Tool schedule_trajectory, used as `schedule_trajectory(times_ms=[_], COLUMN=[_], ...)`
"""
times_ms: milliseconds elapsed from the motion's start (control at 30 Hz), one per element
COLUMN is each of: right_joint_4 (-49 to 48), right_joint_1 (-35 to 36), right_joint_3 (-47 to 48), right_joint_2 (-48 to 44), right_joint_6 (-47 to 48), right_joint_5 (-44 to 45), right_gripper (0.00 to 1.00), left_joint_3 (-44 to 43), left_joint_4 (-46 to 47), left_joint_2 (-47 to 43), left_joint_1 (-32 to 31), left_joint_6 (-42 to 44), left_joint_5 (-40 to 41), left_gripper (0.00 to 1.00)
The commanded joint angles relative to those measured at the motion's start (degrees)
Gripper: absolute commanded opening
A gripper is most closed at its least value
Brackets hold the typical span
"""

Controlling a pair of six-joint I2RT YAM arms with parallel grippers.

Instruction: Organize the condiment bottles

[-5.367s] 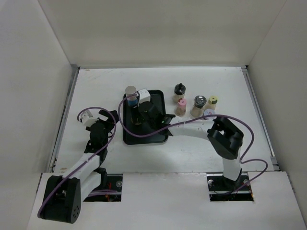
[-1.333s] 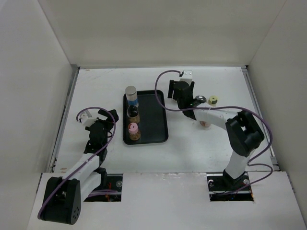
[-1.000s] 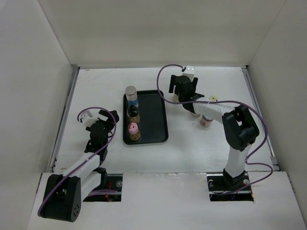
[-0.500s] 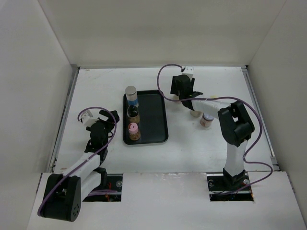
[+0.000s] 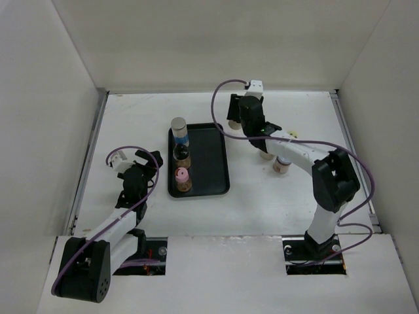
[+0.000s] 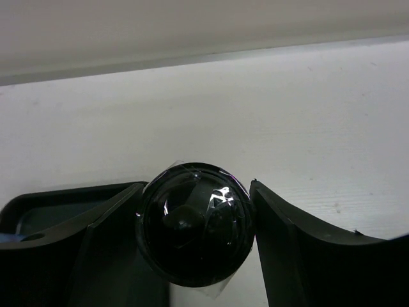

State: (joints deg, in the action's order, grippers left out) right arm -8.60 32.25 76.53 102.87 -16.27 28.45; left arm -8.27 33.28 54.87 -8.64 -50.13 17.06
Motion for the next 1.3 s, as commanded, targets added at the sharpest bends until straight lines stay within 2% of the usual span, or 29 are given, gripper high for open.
schedule_trajectory(times_ms=[0,167,567,767,833,900,1033,1167,1267], right_joint_4=[-5.6,-5.7,-2.9,-2.2,-2.2,-2.4,-2.2,-3.7,-5.7], right_joint_1=[4.3,8.4,11.9,12.6,12.7,12.7,12.7,12.2,10.1], right_joint_3=[4.2,10.8,24.7,26.4,26.4,26.2,25.2,19.7,12.6], right_joint_2=[0.1,6.7,21.0,24.2,24.7,24.4,21.3,13.2,6.0], right_joint_6=[0.2,-0.2,-0.8,-1.5,-1.9,-1.8,-2.8,-2.6,-3.6], right_joint_5=[-2.5,-4.7,-5.2,-4.7,-4.8,-4.7,-5.0,-4.5,-3.3], right_gripper=[0.49,0.49,0.51,0.61,0.73,0.81,0.88,0.94,0.94], left_joint_3=[-0.8,-0.6,-0.5,-0.5,-0.5,-0.7,-0.9,-0.8,-0.8], left_joint_4=[2.8,2.8,2.8,2.8,2.8,2.8,2.8,2.8,2.8], left_joint_2=[-0.2,-0.6,-1.3,-0.9,-1.1,-0.3,-0.6,-0.1,-0.6], left_joint_1=[0.2,0.3,0.1,0.3,0.3,0.2,-0.2,0.0,0.0], left_joint_6=[-0.1,0.1,0.3,0.1,0.3,0.1,0.3,0.2,0.3], left_joint_5=[-0.7,-0.1,0.0,-0.5,0.0,-0.2,-0.1,-0.2,-0.2], left_gripper=[1.00,1.00,1.00,1.00,1.00,1.00,1.00,1.00,1.00])
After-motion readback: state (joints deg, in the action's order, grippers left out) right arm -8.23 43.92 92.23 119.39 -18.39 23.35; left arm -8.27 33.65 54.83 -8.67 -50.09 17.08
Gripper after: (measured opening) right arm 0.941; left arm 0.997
